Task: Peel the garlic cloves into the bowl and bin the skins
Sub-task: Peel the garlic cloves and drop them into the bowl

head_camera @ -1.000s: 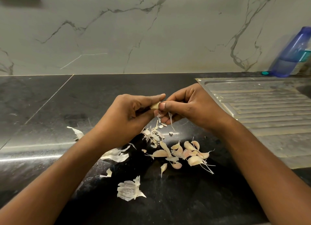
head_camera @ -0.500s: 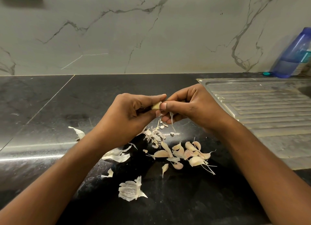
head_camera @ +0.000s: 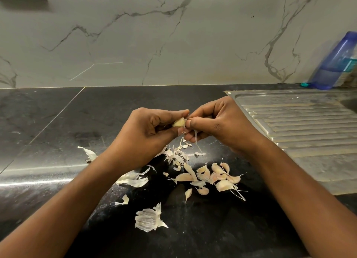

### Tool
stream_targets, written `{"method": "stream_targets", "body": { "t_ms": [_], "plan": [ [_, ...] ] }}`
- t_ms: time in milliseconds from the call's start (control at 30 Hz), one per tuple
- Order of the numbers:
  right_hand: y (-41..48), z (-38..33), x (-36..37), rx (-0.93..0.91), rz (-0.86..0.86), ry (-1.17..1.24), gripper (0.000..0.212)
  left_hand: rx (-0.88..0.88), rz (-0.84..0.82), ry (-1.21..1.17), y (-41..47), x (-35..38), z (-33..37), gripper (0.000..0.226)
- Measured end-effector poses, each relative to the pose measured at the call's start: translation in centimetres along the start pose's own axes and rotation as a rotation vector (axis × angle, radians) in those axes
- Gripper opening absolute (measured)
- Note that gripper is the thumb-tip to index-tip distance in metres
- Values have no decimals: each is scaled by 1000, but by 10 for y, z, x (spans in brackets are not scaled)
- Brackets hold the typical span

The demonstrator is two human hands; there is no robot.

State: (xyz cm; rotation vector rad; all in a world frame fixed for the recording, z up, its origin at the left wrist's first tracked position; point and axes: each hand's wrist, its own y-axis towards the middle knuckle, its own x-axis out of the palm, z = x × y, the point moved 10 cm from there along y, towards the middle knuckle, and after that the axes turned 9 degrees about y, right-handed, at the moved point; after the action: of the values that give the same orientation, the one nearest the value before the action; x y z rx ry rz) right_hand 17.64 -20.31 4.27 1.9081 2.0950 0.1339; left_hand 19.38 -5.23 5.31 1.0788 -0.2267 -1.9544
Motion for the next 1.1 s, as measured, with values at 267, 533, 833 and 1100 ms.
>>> {"method": "stream_targets", "body": {
  "t_ms": [267, 533, 833, 1100],
  "plan": [
    [1, 1, -3, -4, 48, -3, 9, -86, 0, -145, 1, 2, -7, 40],
    [0, -8, -12, -53, 99, -1, 8, -147, 20, -174, 1, -1, -11, 40],
    [0, -8, -13, -60, 114, 9, 10, -270, 79, -369, -2, -4, -19, 33],
    [1, -8, -12, -70, 118, -14, 10, -323, 90, -354, -5, -5, -21, 32]
  ]
}}
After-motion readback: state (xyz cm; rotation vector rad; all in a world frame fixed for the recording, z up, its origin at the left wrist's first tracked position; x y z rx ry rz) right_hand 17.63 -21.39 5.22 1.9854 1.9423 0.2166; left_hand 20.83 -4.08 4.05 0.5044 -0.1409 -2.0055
